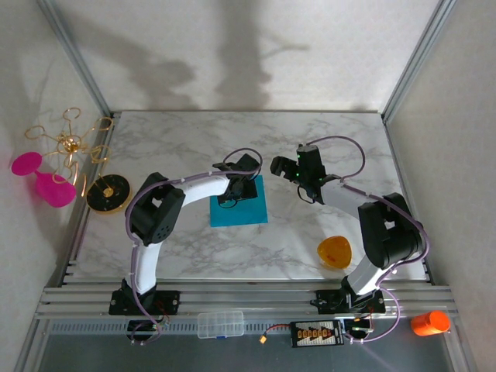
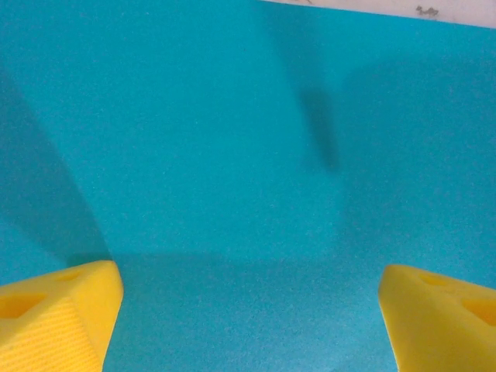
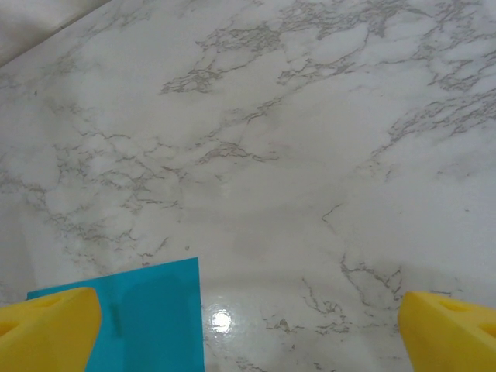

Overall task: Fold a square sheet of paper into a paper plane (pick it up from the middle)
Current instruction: First fold in half a square sheet of paper at the center of the table.

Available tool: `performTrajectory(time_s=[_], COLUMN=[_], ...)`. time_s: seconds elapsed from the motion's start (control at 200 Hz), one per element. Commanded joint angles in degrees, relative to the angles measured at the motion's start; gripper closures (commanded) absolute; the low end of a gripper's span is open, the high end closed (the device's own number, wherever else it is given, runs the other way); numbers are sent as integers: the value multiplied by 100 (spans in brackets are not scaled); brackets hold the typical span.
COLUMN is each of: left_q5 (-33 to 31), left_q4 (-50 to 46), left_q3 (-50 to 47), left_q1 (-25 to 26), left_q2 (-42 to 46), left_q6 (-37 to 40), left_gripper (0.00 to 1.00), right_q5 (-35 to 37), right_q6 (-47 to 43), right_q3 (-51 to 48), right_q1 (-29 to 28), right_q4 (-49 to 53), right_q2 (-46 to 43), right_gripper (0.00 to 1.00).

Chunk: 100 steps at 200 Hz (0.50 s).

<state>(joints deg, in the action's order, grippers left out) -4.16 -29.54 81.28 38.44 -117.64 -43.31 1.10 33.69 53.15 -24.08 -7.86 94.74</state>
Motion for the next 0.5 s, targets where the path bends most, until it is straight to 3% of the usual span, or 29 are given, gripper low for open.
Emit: performTrajectory(time_s=[0.0,0.496], left_q5=[-58,-216], left_q4=[-305,-390], left_q3=[38,-22], left_q1=[41,83], left_q2=[-257,-629], left_q6=[-6,-50], left_gripper=[15,19], right_q5=[-99,155], right_q6=[76,52], right_q3=[165,244], right_q1=[19,12], right_q4=[65,272], right_q2=[99,80], right_gripper=[1,1])
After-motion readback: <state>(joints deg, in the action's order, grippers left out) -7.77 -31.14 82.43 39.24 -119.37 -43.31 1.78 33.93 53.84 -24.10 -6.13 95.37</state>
